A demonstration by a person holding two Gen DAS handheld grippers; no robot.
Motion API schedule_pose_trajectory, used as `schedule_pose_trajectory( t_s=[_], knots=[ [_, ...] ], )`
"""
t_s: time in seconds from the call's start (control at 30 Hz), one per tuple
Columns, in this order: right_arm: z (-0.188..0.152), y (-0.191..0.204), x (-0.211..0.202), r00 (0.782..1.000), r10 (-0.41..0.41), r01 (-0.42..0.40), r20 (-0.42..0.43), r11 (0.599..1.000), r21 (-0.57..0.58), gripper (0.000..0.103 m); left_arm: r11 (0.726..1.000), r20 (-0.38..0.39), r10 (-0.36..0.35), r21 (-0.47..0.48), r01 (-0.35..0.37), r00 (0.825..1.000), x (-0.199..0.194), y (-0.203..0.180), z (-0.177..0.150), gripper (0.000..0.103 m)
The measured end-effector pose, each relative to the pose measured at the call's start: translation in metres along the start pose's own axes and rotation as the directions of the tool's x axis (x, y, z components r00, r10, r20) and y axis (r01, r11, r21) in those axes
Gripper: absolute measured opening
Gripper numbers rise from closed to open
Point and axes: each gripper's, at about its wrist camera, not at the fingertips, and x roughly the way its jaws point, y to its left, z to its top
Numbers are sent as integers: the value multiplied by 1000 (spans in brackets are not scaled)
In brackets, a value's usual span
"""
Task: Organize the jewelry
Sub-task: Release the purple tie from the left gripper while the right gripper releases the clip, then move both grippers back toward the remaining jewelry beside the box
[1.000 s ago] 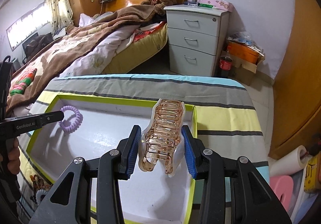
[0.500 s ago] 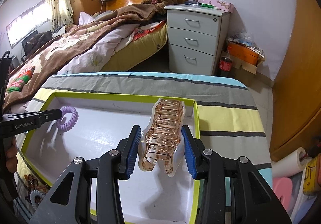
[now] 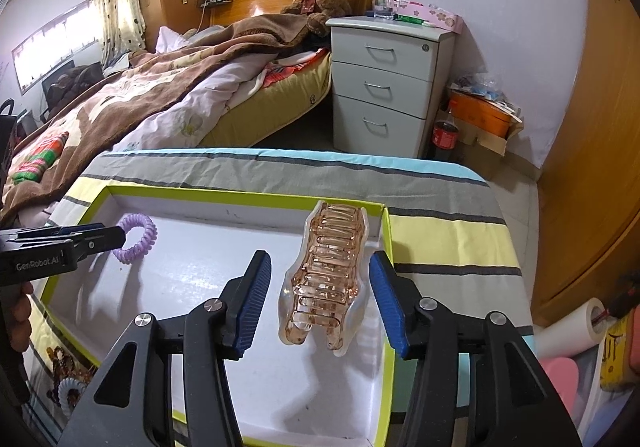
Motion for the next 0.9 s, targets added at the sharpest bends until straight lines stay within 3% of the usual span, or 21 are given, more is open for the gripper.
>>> schedule_pose_trajectory(
  t_s=[0.33,0.9],
  knots=[
    [-2,1,-15,1000,4,-4,21,1000,1,54,1000,26,-2,3,1,1000,-21,-3,-6,53],
    [-22,4,-66,996,21,-27,91,997,73,54,999,103,22,35,-26,994,-73,-19,-43,54]
  ],
)
